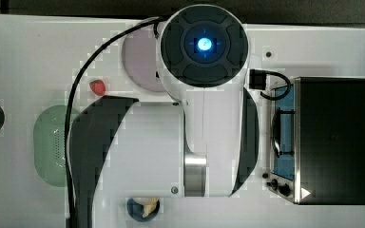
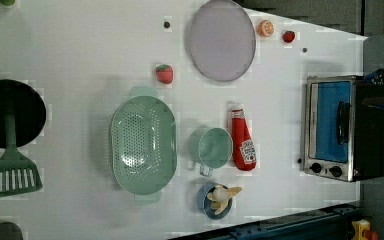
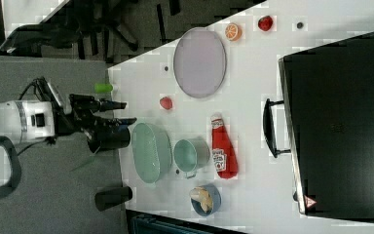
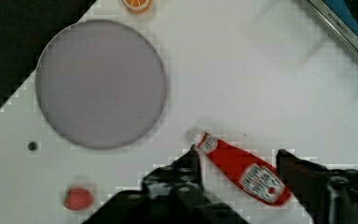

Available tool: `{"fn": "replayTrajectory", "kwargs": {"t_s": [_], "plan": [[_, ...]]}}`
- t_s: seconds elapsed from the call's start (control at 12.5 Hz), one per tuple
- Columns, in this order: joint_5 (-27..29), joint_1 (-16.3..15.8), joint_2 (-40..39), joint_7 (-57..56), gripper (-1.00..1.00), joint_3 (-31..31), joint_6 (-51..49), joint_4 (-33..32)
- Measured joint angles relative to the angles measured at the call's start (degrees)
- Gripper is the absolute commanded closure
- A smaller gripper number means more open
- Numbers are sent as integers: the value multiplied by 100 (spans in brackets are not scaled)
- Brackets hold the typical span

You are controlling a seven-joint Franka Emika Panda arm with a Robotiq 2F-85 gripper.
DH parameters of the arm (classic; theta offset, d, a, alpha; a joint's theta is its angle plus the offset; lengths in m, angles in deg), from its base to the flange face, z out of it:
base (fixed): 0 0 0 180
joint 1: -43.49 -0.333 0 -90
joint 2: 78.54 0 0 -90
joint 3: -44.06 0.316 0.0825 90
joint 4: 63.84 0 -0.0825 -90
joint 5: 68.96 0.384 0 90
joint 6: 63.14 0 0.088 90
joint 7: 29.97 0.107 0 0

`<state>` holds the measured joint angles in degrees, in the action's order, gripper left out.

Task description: Flap open oven.

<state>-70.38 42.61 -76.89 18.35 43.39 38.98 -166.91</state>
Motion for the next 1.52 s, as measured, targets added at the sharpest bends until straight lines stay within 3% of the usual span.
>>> {"fn": "replayTrajectory", "kwargs": {"t_s": [0.24,0.56,0.64,1.12,1.2,1.52], "plan": [[-94,4,1329,0,-100,-141,-538,-1309],[-73,125,1954,0,-100,-346,-406,-1063],[-81,190,1951,0,-90,-350,-356,-1002],[-95,187,1538,0,56,-439,-356,-1074],[-100,204,1520,0,65,-425,-349,-1113],[-51,213,1530,-400,65,-564,-349,-1388]]}}
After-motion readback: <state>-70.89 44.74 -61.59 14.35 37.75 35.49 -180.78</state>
